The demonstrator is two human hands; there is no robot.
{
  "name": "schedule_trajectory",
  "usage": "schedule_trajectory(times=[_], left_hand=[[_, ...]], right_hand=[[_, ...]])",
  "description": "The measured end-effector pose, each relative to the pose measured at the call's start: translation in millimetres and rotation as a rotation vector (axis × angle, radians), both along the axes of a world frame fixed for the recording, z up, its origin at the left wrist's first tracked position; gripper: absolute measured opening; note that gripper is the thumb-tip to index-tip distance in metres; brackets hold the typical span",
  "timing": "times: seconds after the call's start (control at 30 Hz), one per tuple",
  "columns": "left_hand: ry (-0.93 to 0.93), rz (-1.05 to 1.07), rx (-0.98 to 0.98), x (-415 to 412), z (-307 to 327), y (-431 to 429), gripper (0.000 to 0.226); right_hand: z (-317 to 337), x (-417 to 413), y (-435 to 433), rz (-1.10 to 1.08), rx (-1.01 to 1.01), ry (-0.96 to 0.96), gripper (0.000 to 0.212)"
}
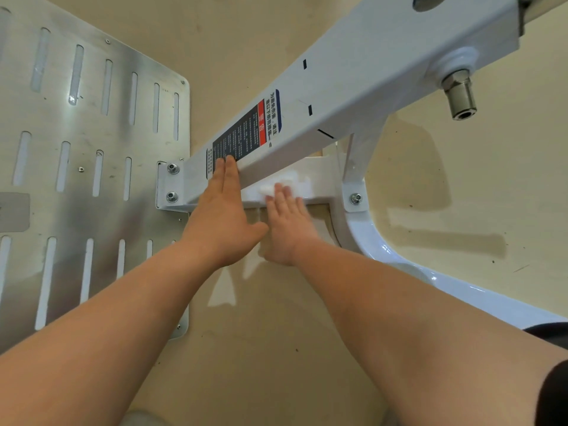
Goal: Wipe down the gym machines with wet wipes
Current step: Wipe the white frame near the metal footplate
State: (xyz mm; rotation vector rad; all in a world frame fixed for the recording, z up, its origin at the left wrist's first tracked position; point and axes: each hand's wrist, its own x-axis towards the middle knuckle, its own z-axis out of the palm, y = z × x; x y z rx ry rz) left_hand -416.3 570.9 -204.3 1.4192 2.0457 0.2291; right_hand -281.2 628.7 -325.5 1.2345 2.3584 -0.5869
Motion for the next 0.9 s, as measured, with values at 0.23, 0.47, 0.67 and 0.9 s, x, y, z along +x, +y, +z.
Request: schedule_trajectory(times=[0.23,0.47,0.67,0.9], left_hand=[[-0.031,-0.046,-0.002,-10.1,-2.3,-5.3,0.109],[-0.060,-0.027,0.015,-6.3,-5.6,-5.9,0.112],[-0.022,0.031,0.069,-3.3,-7.4,-5.7,0.103],[-0.022,0.075,0.377,12.8,4.9,10.9,0.098]], right_hand=[[-4.3,25.8,11.1,-0.257,0.052,-0.034,0.117],[6.7,-9.3,10.8,-0.205,-0.053,0.027,0.127],[1.5,2.5,7.5,0.001,-0.010,0.013,0.103],[17.1,50.3,5.7,-0.159,-0.097,-0.029,0.113]])
